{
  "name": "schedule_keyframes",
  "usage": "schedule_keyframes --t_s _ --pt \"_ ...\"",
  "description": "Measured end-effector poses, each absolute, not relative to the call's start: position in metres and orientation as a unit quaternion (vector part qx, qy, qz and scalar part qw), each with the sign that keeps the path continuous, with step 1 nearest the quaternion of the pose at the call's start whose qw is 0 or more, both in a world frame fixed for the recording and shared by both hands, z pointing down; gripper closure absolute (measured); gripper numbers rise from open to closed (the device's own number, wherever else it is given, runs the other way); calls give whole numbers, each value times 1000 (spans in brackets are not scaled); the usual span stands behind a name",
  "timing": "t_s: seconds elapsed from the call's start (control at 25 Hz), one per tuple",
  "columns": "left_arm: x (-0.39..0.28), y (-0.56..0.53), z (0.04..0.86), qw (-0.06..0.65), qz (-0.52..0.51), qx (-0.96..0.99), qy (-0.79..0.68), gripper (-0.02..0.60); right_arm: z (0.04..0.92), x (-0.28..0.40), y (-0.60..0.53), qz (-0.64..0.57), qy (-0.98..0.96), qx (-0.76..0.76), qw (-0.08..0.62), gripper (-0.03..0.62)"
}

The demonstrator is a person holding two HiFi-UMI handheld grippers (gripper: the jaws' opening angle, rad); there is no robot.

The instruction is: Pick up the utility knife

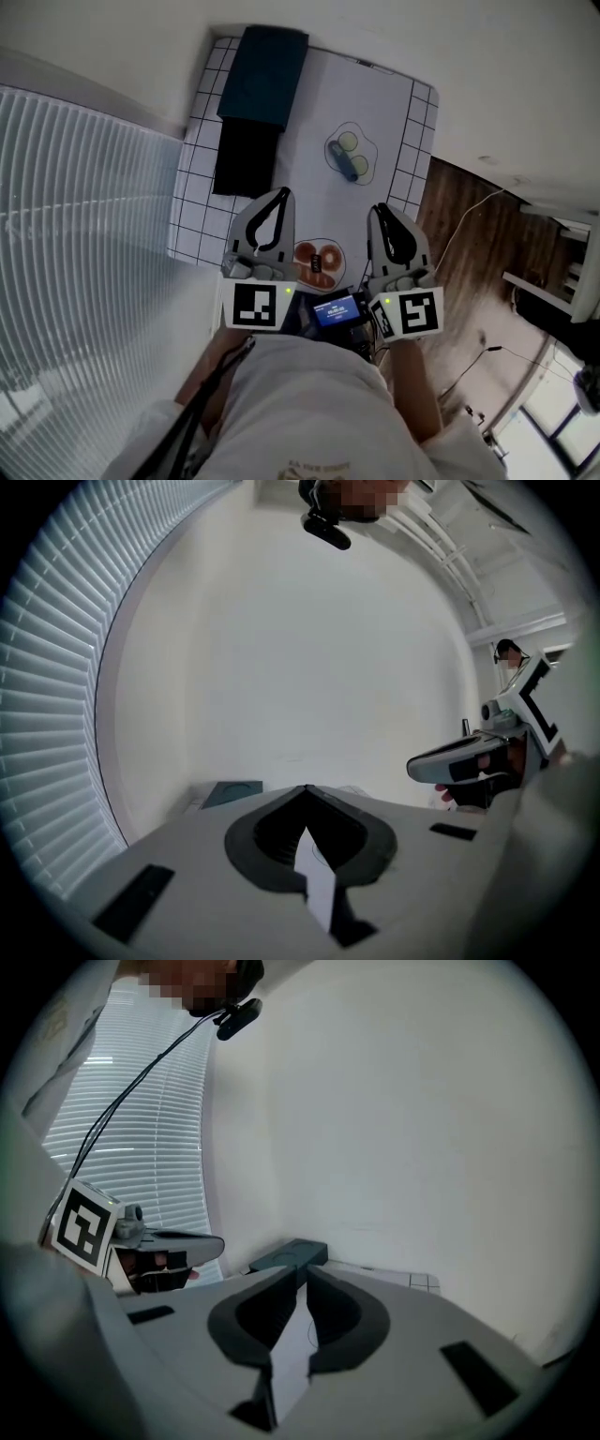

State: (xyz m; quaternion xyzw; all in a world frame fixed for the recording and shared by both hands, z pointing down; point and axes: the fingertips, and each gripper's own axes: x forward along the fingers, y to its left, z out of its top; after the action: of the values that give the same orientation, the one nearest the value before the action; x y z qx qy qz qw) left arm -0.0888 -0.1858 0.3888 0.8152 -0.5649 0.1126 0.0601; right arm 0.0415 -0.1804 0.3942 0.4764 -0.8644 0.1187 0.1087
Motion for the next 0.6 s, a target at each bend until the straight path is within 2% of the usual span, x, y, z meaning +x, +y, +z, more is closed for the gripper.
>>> schedule_keyframes --t_s 0.6 --pt "-71 -202 464 102 159 823 -535 578 474 48 -199 162 -849 478 158 556"
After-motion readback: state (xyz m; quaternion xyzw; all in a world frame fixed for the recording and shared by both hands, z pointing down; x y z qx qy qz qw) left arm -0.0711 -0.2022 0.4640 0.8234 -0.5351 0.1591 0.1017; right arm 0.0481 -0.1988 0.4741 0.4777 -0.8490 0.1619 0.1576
